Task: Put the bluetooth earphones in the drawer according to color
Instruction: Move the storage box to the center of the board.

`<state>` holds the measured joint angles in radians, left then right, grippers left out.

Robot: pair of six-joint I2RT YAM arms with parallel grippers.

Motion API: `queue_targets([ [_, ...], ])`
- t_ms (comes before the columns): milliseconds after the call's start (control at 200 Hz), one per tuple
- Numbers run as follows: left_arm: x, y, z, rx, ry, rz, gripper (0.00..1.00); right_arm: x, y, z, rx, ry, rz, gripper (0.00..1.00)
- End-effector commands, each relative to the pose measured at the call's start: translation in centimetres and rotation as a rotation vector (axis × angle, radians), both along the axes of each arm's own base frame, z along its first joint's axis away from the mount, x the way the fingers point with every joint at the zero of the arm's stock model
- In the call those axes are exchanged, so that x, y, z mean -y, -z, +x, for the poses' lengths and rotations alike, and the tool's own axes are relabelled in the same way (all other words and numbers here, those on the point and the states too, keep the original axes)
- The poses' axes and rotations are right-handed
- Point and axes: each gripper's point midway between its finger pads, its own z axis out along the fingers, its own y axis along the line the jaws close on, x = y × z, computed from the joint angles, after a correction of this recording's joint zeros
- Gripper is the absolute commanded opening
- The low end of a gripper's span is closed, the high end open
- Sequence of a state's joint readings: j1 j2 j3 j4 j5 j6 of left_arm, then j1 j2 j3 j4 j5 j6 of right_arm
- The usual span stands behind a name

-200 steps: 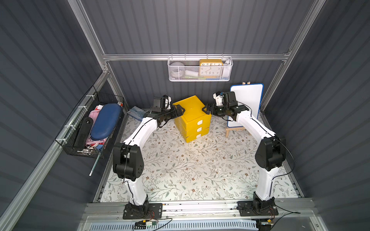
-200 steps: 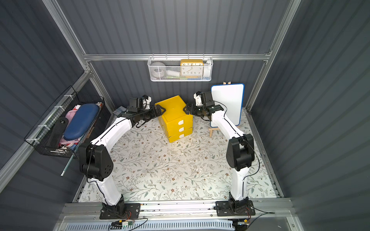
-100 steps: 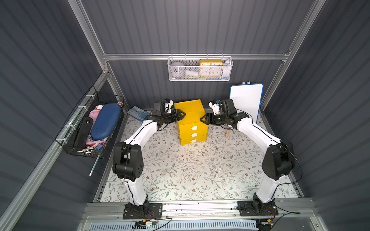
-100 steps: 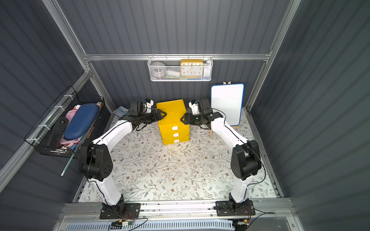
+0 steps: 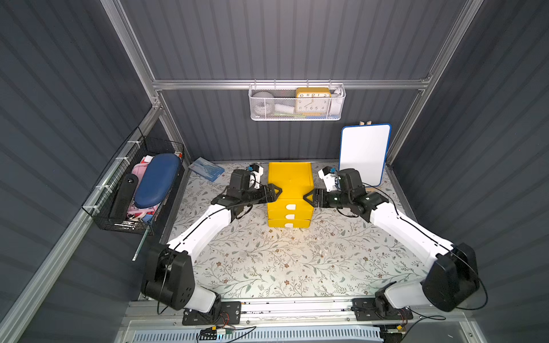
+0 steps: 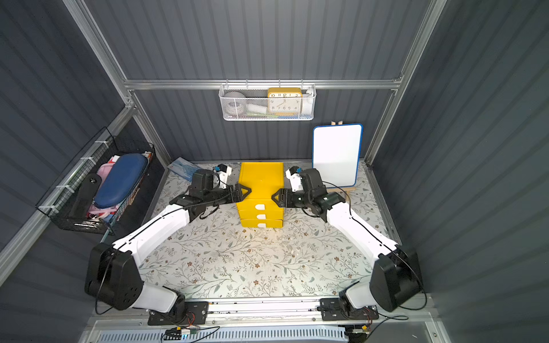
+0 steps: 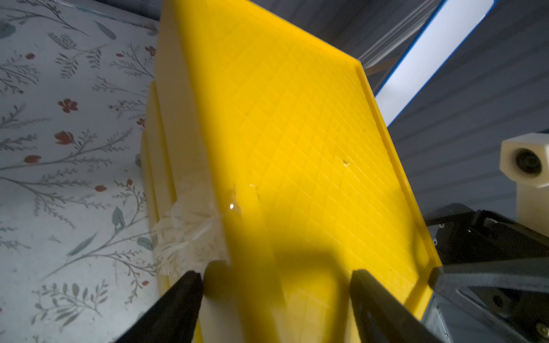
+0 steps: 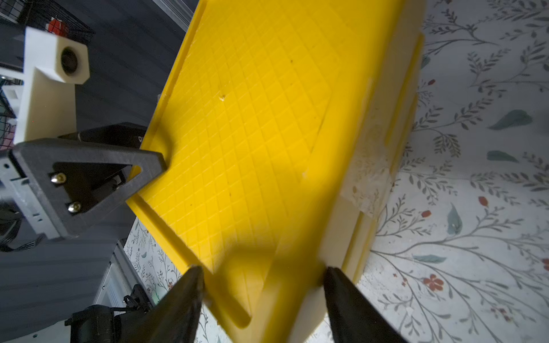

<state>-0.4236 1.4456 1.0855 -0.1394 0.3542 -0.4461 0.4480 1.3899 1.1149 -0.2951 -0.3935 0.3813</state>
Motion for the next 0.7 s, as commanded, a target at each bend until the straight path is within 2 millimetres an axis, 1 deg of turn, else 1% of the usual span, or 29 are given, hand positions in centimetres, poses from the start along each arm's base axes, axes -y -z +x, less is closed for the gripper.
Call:
queue_targets([
  [0,0.8,-0.5,-3.7,-0.048,0.055,-0.043,0.83,0.9,2.9,-3.2,-0.081,0.002,-0.050,0.70],
  [45,0.2,-0.8,-3.9,-0.039,0.030,-0.028,0.83,1.6,2.8,-3.7,-0.065,0.026,-0.061,0.72],
  [100,-0.5,-1.3,-4.2,-0.026,0.009,-0.010,0.87,2.6,2.5,-4.1,-0.039,0.052,-0.084,0.76],
  [135,-0.8,-2.1,-4.2,0.000,0.001,-0.008,0.89,3.1,2.8,-4.2,-0.036,0.064,-0.106,0.79],
  [150,-0.9,-2.6,-4.1,0.015,-0.009,-0.008,0.90,3.5,1.9,-4.5,-0.011,0.072,-0.103,0.80],
  [170,-1.2,-3.1,-3.9,0.033,-0.027,-0.004,0.92,3.7,1.6,-4.8,-0.004,0.071,-0.106,0.83],
  [185,-1.5,-3.4,-3.8,0.046,-0.043,0.001,0.95,4.3,1.4,-4.7,0.014,0.099,-0.127,0.85],
  [220,-2.1,-4.1,-3.7,0.068,-0.076,0.008,0.99,5.0,1.0,-5.0,0.029,0.117,-0.146,0.88],
  [240,-2.3,-4.5,-3.8,0.076,-0.083,0.008,0.99,5.3,0.5,-5.0,0.046,0.125,-0.149,0.90],
  [255,-2.4,-4.7,-3.9,0.081,-0.089,0.007,0.99,5.6,0.7,-5.4,0.037,0.128,-0.165,0.91],
  [310,-3.0,-5.6,-4.4,0.100,-0.108,0.002,0.99,6.5,-0.1,-6.0,0.064,0.146,-0.180,0.99],
  [460,-5.0,-7.8,-6.2,0.156,-0.175,-0.022,0.99,9.1,-2.4,-7.3,0.174,0.215,-0.207,0.99],
  [530,-6.0,-8.4,-7.3,0.185,-0.205,-0.034,0.99,10.7,-3.1,-7.7,0.230,0.276,-0.232,0.99],
  [560,-6.5,-8.7,-7.6,0.203,-0.221,-0.042,0.99,11.3,-3.1,-7.8,0.252,0.297,-0.246,0.99],
  [600,-7.1,-8.4,-8.0,0.211,-0.248,-0.047,0.99,12.2,-3.2,-7.8,0.282,0.329,-0.266,0.99],
  [610,-7.3,-8.6,-8.1,0.220,-0.254,-0.052,0.99,12.4,-3.2,-7.8,0.289,0.336,-0.270,0.99],
  [645,-7.8,-8.1,-8.4,0.225,-0.272,-0.053,0.99,13.1,-3.0,-7.8,0.311,0.362,-0.295,0.99],
  [695,-8.3,-7.8,-8.7,0.254,-0.290,-0.062,0.99,13.6,-2.7,-7.9,0.347,0.364,-0.320,0.99],
])
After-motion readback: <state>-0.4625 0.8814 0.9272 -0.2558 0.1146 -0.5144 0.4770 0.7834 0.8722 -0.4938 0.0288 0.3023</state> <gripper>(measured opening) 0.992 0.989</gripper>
